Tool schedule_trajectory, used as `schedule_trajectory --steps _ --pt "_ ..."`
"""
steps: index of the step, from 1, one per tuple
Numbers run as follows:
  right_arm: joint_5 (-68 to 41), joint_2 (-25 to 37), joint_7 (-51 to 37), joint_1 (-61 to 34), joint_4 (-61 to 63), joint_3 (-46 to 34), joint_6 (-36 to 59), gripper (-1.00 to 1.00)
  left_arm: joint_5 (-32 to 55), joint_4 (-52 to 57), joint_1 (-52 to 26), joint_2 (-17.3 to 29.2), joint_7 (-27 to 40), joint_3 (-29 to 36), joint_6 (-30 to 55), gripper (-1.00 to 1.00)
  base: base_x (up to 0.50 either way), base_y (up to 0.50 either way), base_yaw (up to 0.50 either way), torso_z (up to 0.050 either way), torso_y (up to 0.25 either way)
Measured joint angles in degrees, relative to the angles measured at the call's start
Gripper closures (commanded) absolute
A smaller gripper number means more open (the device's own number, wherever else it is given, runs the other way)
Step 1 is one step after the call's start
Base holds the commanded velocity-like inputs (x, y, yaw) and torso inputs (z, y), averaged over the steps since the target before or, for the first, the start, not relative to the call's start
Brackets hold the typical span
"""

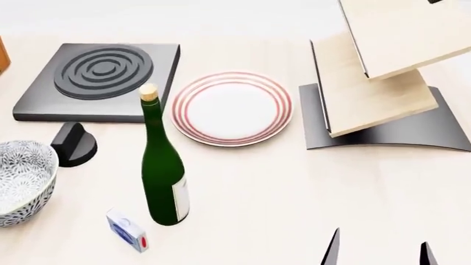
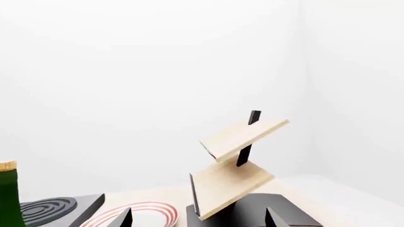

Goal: Pick up the akita bowl and put it on the plate.

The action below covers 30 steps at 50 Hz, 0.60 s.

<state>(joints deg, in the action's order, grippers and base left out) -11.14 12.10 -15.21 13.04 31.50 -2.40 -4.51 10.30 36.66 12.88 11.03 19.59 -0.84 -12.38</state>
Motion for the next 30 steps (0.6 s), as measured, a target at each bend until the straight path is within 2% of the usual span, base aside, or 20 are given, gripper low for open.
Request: schedule_trajectory --steps 30 --pt "-0.08 0.82 -1.01 -0.22 -0.59 -1.03 -0.33 -1.00 0.40 0.06 0.29 0.99 1.13 0.62 -1.25 -1.00 0.27 0.00 0.00 0.000 0.000"
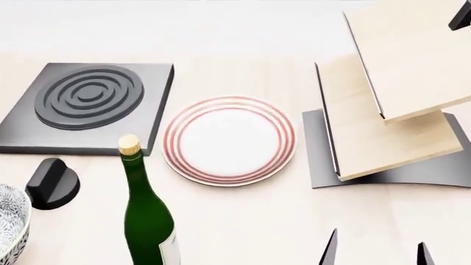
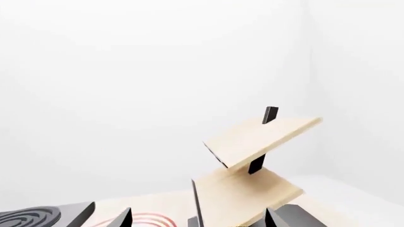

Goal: Pick up the akita bowl and put it on the plate.

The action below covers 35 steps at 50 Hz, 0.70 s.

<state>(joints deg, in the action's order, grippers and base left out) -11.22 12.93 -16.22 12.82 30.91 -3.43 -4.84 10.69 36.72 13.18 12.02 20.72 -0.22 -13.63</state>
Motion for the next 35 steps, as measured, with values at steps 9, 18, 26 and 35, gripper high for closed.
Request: schedule_trajectory --steps 9,18,26,35 --pt "0.05 0.22 -0.24 -0.09 -0.29 -0.36 -0.19 -1.00 -0.02 -0.20 -0.03 0.24 0.30 0.24 -0.34 -1.00 0.27 0.00 0.00 0.000 0.000" --pt "0.01 0.48 -0.49 -0.12 -0.43 -0.63 -0.30 -1.00 -0.08 -0.40 -0.05 0.48 0.58 0.53 -0.62 -1.00 0.27 0.00 0.00 0.000 0.000" --pt "0.05 0.71 -0.72 -0.14 -0.48 -0.89 -0.35 -1.00 -0.29 -0.50 -0.01 0.67 0.86 0.80 -0.83 -1.00 0.27 0.00 0.00 0.000 0.000" --pt "0.03 0.93 -0.96 -0.22 -0.63 -1.17 -0.45 -1.00 -0.45 -0.55 0.01 0.89 1.18 1.07 -0.99 -1.00 0.27 0.00 0.00 0.000 0.000"
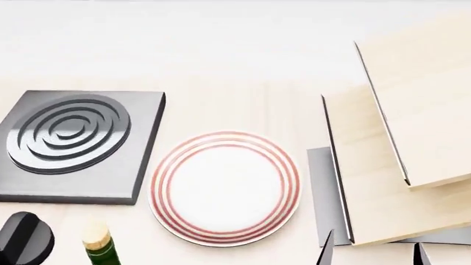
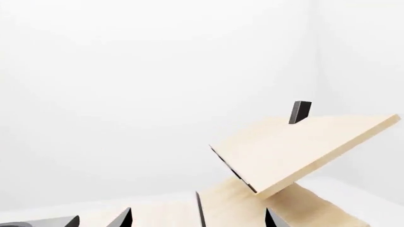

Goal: Pick up the akita bowl and put it on the plate.

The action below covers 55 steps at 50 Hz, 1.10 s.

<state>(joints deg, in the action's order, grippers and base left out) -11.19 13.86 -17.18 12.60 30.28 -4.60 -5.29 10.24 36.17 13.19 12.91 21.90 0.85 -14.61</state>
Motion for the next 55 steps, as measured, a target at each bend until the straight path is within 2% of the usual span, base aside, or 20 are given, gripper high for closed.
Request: schedule_trajectory --steps 26,55 --pt "0.01 0.56 -0.71 -0.30 -0.43 -0.82 -0.24 -1.00 -0.14 -0.32 -0.19 0.71 0.78 0.73 -0.31 -1.00 0.27 0.00 0.00 0.000 0.001" --pt "-0.75 1.10 -1.07 -0.43 -1.32 -1.53 -1.33 -1.00 -1.35 1.34 -0.05 2.36 2.30 0.13 1.73 -1.00 0.00 0.00 0.00 0.000 0.000"
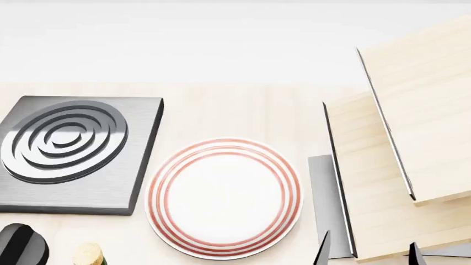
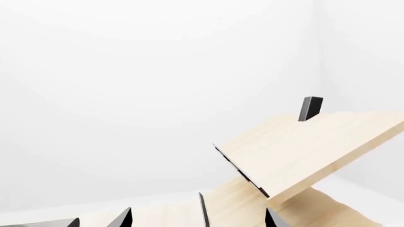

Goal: Pick up the akita bowl and put it on the plate.

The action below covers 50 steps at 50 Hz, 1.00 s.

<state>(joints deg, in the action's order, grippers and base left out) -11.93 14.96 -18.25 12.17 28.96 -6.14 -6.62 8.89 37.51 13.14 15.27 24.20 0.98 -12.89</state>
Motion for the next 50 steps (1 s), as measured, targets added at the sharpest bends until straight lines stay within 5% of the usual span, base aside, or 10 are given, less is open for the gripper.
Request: schedule_trajectory --steps 22,36,50 --pt "-0.11 0.24 -0.25 -0.34 -1.07 -0.97 -0.39 -1.00 3.88 15.56 1.13 11.47 2.16 -13.63 21.44 -1.00 0.00 0.00 0.00 0.000 0.000" --pt "0.61 0.23 -0.27 -0.85 -1.81 -2.54 0.01 -1.00 22.91 19.93 4.56 29.23 10.95 -33.38 32.39 -1.00 0.00 0.00 0.00 0.000 0.000" --pt "1.22 0.26 -0.37 -1.42 -2.76 -3.80 0.29 -1.00 37.23 17.95 5.66 39.37 14.37 -46.78 40.09 -1.00 0.00 0.00 0.00 0.000 0.000"
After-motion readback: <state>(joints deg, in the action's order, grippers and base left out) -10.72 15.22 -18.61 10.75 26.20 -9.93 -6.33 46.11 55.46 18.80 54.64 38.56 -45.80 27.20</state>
